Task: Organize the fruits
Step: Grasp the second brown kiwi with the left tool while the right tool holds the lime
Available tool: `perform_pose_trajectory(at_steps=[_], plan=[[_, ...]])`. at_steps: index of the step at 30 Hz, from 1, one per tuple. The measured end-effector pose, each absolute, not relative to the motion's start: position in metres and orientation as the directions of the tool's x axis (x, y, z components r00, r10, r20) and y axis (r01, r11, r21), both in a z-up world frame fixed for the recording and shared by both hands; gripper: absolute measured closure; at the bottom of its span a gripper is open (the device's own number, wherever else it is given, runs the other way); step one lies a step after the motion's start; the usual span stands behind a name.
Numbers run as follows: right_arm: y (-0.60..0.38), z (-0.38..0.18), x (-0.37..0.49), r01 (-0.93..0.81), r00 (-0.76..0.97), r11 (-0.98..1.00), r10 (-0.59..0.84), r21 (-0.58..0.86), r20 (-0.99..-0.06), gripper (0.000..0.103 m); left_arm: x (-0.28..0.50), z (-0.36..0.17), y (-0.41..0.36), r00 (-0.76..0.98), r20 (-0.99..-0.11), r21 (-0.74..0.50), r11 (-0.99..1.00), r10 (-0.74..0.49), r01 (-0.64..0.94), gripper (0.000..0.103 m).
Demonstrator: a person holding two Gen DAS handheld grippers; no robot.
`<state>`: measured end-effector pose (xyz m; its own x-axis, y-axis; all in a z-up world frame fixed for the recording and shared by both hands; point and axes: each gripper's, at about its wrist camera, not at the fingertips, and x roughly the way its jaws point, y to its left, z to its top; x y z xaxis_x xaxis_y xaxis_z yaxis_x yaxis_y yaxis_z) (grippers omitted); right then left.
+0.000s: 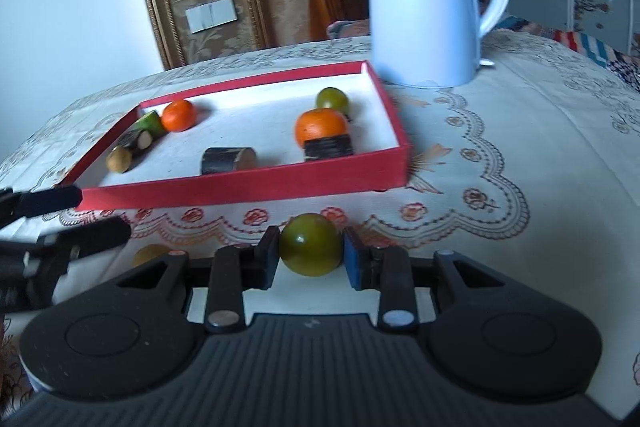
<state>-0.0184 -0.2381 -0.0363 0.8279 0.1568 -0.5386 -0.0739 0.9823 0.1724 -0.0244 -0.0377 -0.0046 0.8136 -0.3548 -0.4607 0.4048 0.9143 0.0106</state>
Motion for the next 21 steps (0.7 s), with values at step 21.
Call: perform_pose_trajectory(at_steps=[21], plan=[[-0.236,-0.037,-0.018,-0.074,0.827,0.985,0.148,0.157,-0.543,0.072,-0.023,-0.023,-0.077,0.789,-0.566,0.167,0.904,-0.239,0.393,0.021]])
